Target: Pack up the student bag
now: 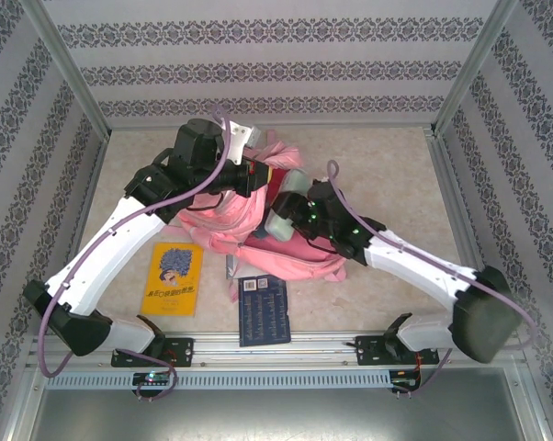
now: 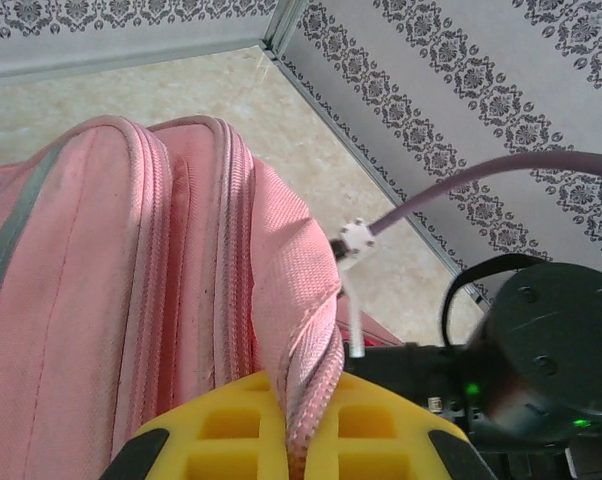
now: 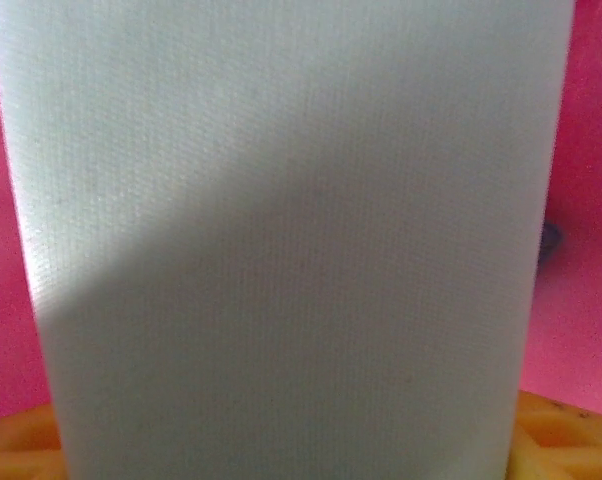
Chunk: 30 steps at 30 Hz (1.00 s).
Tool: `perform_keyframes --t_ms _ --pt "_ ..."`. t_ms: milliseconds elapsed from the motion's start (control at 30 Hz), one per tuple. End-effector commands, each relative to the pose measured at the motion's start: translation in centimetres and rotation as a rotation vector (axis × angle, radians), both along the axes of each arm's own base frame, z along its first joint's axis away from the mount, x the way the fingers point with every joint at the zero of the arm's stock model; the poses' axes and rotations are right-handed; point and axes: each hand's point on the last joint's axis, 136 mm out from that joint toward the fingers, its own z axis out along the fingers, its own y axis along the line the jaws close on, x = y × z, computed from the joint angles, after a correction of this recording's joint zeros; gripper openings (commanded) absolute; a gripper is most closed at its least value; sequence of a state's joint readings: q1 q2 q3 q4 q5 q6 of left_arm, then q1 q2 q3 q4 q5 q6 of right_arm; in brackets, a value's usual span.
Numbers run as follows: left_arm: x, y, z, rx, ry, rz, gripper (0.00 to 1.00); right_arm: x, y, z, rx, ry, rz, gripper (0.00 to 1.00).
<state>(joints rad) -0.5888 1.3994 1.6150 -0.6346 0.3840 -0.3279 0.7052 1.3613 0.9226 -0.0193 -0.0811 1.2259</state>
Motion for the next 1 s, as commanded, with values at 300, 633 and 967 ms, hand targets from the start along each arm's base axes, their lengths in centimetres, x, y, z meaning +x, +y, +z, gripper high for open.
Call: perform_keyframes --t_ms 300,633,967 --pt "6.4 3.1 5.3 -0.173 -0.103 0.116 0.00 13.0 13.2 2.8 0.310 -0.126 0.073 0.98" --pt "11.9 9.3 1.7 -0.273 -0.028 0.270 0.00 11.2 8.9 2.9 0.095 -0.276 0.206 0.98" --pt "12.5 10.0 -2.4 -0.284 0.025 0.298 0.00 0.5 2.1 -1.2 -0.322 -0.315 0.445 0.48"
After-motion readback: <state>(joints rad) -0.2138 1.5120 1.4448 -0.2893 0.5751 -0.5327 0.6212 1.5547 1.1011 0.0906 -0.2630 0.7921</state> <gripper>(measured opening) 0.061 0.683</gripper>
